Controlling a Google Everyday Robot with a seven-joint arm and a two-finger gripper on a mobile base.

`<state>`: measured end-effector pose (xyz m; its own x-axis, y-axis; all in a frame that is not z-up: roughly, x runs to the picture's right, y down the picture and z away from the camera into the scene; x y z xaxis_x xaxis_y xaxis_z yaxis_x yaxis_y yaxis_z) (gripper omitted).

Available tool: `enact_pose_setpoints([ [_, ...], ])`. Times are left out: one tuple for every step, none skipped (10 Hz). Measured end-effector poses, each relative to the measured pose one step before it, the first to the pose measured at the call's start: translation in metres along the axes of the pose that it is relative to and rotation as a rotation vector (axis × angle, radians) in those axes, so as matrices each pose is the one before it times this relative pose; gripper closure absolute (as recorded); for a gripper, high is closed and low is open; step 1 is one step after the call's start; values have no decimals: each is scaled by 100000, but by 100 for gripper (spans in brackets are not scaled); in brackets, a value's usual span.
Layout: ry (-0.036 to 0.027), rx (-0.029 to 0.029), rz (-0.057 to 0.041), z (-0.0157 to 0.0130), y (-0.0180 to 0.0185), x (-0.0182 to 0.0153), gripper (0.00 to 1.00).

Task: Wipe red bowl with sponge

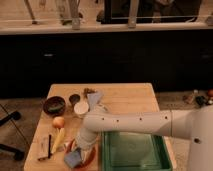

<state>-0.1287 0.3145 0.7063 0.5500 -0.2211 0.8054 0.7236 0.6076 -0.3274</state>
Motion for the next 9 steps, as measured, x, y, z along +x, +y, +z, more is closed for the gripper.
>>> enact_pose_setpoints([
  [403, 12, 1579, -238, 644, 535, 100],
  [746, -28, 926, -237, 317, 466, 100],
  [748, 205, 718, -257, -127, 483, 100],
  [779, 198, 321, -244, -524, 419, 100],
  [491, 75, -306, -119, -397, 225, 100],
  [582, 33, -1046, 31, -832, 43, 100],
  [51, -391, -1846, 316, -1038, -269, 100],
  [-328, -454, -1476, 282, -650, -222, 100],
  [-614, -775, -1503, 359, -352, -322, 100],
])
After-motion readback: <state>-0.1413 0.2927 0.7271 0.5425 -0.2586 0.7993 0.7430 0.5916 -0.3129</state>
